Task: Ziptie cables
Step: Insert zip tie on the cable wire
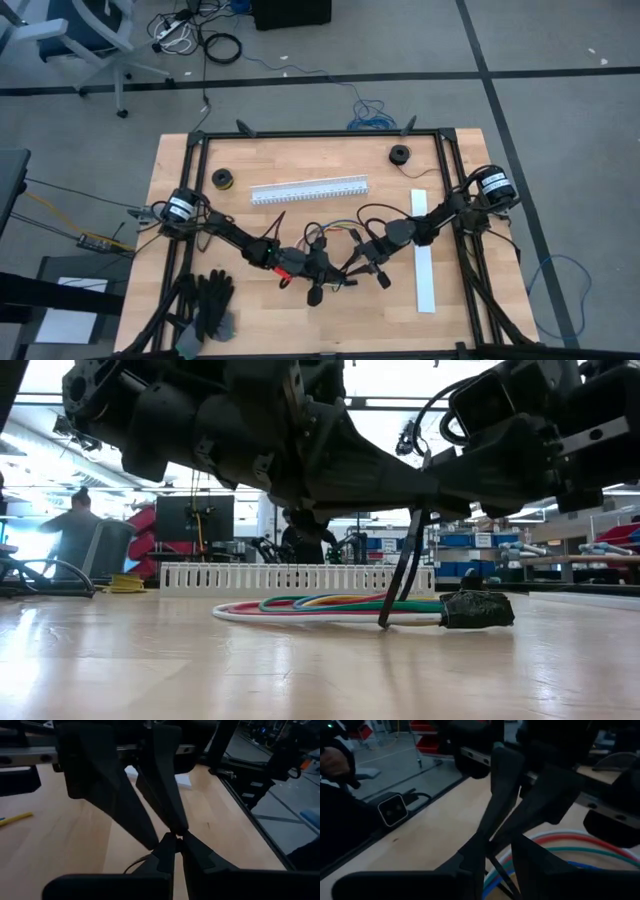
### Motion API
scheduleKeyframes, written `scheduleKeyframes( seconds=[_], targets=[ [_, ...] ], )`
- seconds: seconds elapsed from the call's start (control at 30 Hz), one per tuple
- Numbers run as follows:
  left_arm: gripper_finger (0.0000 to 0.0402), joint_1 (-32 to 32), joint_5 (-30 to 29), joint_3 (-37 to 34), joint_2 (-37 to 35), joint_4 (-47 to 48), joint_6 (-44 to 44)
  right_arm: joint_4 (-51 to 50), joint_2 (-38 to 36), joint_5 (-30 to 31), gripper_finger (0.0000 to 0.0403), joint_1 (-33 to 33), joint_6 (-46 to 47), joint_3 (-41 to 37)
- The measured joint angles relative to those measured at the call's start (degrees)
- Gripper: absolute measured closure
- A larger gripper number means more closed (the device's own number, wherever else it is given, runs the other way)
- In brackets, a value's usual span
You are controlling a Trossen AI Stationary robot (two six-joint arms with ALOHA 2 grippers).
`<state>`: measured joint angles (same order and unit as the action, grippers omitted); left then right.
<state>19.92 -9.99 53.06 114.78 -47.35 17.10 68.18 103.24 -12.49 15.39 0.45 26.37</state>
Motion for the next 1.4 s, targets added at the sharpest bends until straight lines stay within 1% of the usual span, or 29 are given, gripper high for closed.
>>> scheduleKeyframes(
  seconds=[0.2,0.57,0.67,0.77,0.8,1.0,1.1,1.17,1.27,1.33,1.4],
  targets=[
    [0.0401,-0.32,1.56,0.02,0.0,-0.52,0.01,-0.35,0.0,-2.75,0.0328,-1.14,0.39,0.0],
    [0.0401,-0.52,2.59,0.07,0.0,-0.53,0.03,-0.26,0.0,-2.93,0.0332,-1.26,-0.57,0.0],
    [0.0401,-0.78,2.6,0.07,0.0,-0.51,0.1,-0.25,0.0,-2.98,0.0352,-1.26,-0.57,0.0],
    [0.0401,-1.09,2.81,0.07,0.0,-0.49,0.34,-0.27,0.0,-2.87,0.0389,-1.24,-0.26,-0.04],
    [0.0401,-1.17,2.79,0.07,0.0,-0.47,0.53,-0.29,0.0,-2.83,0.0395,-1.22,-0.21,-0.07],
    [0.0402,-1.18,0.3,-0.07,0.0,-0.07,1.76,-0.37,0.0,0.02,0.0402,-1.19,1.02,-0.2],
    [0.0401,-1.18,-0.27,-0.09,0.0,0.05,4.28,-0.27,0.0,1.71,0.0402,-1.13,1.31,-0.24],
    [0.0401,-0.87,-2.54,-0.09,-0.01,0.92,5.62,0.02,0.0,2.77,0.0402,-1.13,1.44,-0.28],
    [0.0401,0.16,-8.25,-0.09,-0.09,2.76,6.02,0.25,0.01,5.16,0.0403,-1.17,1.5,-0.28],
    [0.0401,0.67,-9.86,-0.07,-0.09,2.83,5.9,0.41,-0.21,6.33,0.0402,-1.16,1.5,-0.28],
    [0.0401,0.88,-10.19,-0.03,-0.17,2.81,5.84,1.3,-0.41,6.59,0.0402,-1.17,1.5,-0.28]
  ],
)
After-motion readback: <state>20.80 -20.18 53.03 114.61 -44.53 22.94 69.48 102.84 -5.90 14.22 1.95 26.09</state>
